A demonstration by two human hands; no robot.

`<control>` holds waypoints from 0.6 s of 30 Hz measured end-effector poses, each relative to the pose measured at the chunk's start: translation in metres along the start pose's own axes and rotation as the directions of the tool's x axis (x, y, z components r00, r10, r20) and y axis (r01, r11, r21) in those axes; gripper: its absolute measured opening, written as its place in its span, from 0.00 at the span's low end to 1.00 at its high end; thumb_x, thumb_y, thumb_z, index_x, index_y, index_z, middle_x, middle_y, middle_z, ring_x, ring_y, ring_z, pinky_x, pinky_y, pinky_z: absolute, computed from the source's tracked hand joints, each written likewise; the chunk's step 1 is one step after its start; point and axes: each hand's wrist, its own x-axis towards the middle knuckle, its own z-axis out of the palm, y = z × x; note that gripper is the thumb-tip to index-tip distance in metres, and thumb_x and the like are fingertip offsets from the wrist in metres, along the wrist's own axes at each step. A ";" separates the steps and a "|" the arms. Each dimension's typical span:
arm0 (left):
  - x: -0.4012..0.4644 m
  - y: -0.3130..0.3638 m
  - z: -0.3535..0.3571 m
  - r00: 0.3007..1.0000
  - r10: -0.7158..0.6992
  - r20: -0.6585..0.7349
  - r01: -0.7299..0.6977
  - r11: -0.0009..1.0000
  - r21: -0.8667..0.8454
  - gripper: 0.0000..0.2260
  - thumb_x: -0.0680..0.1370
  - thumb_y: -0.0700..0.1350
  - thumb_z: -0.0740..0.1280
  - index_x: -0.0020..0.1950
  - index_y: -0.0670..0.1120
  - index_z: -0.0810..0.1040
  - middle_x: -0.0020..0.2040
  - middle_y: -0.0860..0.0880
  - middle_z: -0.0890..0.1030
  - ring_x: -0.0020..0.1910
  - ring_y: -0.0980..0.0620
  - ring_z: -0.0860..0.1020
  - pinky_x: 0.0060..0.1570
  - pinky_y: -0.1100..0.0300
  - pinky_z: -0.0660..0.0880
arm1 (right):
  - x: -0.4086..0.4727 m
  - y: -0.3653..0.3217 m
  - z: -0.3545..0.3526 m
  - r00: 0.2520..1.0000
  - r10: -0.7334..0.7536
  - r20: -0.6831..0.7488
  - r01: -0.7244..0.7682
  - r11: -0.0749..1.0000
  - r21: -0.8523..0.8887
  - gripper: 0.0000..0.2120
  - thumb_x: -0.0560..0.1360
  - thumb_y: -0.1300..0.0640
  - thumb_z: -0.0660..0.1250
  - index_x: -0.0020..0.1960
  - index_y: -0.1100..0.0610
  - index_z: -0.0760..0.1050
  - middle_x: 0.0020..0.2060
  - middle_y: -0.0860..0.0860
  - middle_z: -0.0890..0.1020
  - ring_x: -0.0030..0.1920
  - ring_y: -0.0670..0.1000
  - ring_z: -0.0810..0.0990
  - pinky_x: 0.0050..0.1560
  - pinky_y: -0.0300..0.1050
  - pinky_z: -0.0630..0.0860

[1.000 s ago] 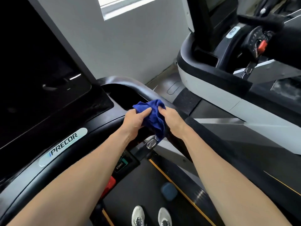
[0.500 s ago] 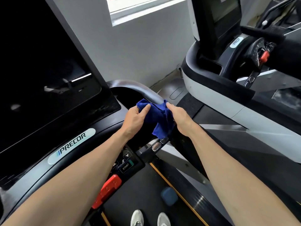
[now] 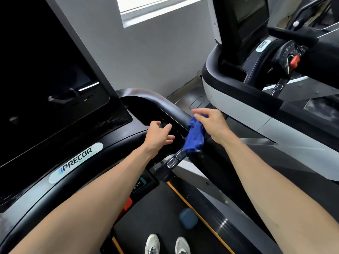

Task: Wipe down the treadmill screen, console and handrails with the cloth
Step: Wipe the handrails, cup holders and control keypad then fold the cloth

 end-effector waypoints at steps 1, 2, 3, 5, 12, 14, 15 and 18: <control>-0.001 -0.003 0.004 1.000 0.002 0.007 -0.002 1.000 0.024 0.23 0.83 0.44 0.65 0.74 0.40 0.60 0.56 0.40 0.77 0.41 0.48 0.83 0.43 0.54 0.82 | 0.001 0.003 -0.009 0.999 0.018 -0.044 -0.019 1.000 -0.021 0.14 0.77 0.60 0.71 0.62 0.58 0.81 0.52 0.52 0.83 0.54 0.48 0.81 0.62 0.43 0.76; -0.001 -0.006 0.008 1.000 0.003 0.011 -0.004 0.999 0.048 0.22 0.83 0.43 0.64 0.74 0.40 0.61 0.54 0.42 0.77 0.41 0.48 0.83 0.43 0.54 0.82 | 0.000 0.010 -0.018 0.997 0.058 -0.059 -0.061 0.997 -0.050 0.16 0.76 0.58 0.72 0.63 0.60 0.80 0.55 0.53 0.83 0.56 0.50 0.81 0.63 0.43 0.75; -0.004 -0.009 0.012 1.000 0.006 0.014 -0.007 0.997 0.075 0.22 0.83 0.43 0.64 0.74 0.40 0.62 0.52 0.44 0.76 0.41 0.48 0.83 0.43 0.54 0.82 | -0.004 0.015 -0.028 0.993 0.108 -0.049 -0.111 0.991 -0.077 0.21 0.75 0.55 0.74 0.65 0.62 0.78 0.56 0.53 0.82 0.58 0.50 0.80 0.64 0.45 0.75; -0.007 -0.016 0.023 1.000 0.017 0.017 -0.019 0.989 0.144 0.21 0.82 0.42 0.64 0.73 0.40 0.63 0.51 0.45 0.76 0.43 0.46 0.84 0.44 0.52 0.83 | -0.016 0.032 -0.045 0.982 0.190 -0.008 -0.188 0.959 -0.211 0.29 0.71 0.51 0.78 0.66 0.64 0.76 0.53 0.49 0.81 0.60 0.52 0.78 0.62 0.46 0.75; -0.026 -0.045 0.070 0.992 0.036 0.121 -0.077 0.931 0.358 0.21 0.80 0.42 0.65 0.71 0.41 0.66 0.48 0.46 0.78 0.43 0.49 0.81 0.43 0.53 0.83 | -0.079 0.089 -0.087 0.964 0.243 -0.104 -0.212 0.478 -0.852 0.21 0.74 0.38 0.70 0.49 0.56 0.79 0.60 0.56 0.72 0.58 0.57 0.71 0.53 0.49 0.72; -0.030 -0.050 0.078 0.989 0.066 0.133 -0.118 0.894 0.432 0.21 0.80 0.43 0.65 0.71 0.42 0.67 0.49 0.47 0.79 0.47 0.47 0.83 0.51 0.47 0.83 | -0.100 0.098 -0.098 0.986 0.148 -0.072 -0.123 0.377 -0.918 0.20 0.76 0.40 0.68 0.52 0.58 0.80 0.66 0.57 0.67 0.67 0.58 0.66 0.63 0.52 0.69; -0.032 -0.052 0.080 0.988 0.076 0.136 -0.131 0.878 0.461 0.20 0.80 0.44 0.65 0.71 0.42 0.67 0.48 0.48 0.79 0.47 0.47 0.83 0.53 0.45 0.82 | -0.109 0.104 -0.103 0.989 0.146 -0.023 -0.082 0.411 -0.908 0.19 0.77 0.43 0.69 0.55 0.59 0.78 0.69 0.57 0.66 0.69 0.58 0.65 0.65 0.52 0.68; -0.031 -0.060 0.080 0.985 0.117 0.126 -0.168 0.825 0.539 0.19 0.80 0.44 0.64 0.69 0.41 0.69 0.49 0.49 0.79 0.49 0.48 0.81 0.56 0.48 0.80 | -0.135 0.127 -0.109 0.983 0.178 0.050 -0.054 0.538 -0.841 0.28 0.74 0.46 0.73 0.63 0.61 0.66 0.63 0.56 0.68 0.65 0.60 0.72 0.57 0.49 0.72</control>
